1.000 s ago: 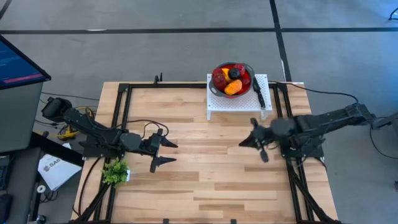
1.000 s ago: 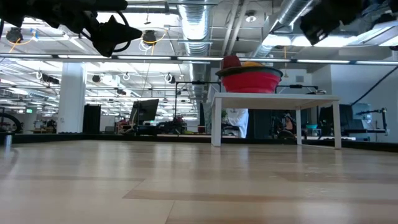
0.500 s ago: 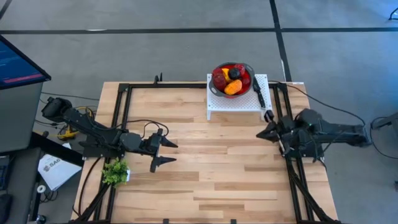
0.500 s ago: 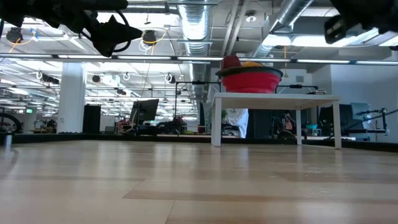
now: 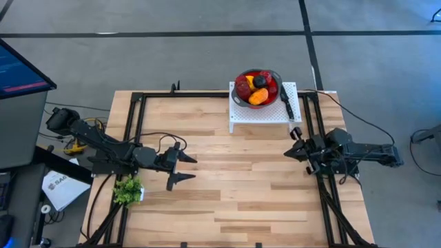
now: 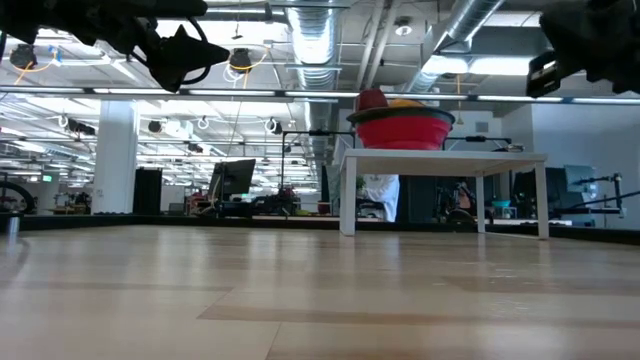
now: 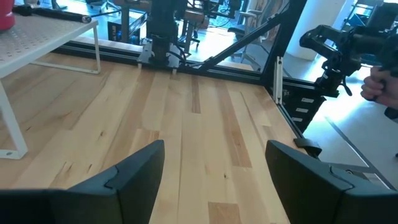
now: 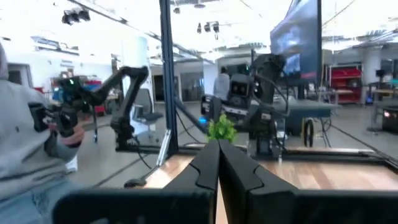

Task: Pick & Place Fruit
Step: Return to Home Position

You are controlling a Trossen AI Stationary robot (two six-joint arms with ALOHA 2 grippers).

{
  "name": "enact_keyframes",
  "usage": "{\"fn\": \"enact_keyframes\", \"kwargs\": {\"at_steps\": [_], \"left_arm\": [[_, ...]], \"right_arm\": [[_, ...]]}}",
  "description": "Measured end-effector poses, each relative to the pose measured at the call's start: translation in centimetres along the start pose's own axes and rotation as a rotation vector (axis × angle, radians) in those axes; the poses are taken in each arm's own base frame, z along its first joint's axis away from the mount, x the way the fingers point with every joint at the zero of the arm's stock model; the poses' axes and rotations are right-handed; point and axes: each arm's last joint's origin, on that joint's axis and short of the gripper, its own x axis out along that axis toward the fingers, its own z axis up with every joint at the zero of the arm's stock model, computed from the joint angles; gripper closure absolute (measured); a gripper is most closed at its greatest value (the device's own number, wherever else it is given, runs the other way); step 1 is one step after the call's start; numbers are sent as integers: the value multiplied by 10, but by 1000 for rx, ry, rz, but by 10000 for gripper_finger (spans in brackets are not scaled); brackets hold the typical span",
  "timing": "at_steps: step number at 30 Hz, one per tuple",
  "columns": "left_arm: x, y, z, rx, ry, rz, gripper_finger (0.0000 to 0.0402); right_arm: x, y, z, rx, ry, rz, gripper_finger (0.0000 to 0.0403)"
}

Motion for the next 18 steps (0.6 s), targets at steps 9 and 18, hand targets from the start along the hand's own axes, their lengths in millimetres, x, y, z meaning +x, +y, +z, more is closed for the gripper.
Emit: {"fn": "enact_keyframes", "kwargs": {"at_steps": [9,18], "left_arm": [[0,1,1,2,-14,23,129],[0,1,1,5,-19,44,129]], "right_arm": [[-1,0,-11,44,115,31,399],[-2,-6,-18,85,167,-156,399]]}}
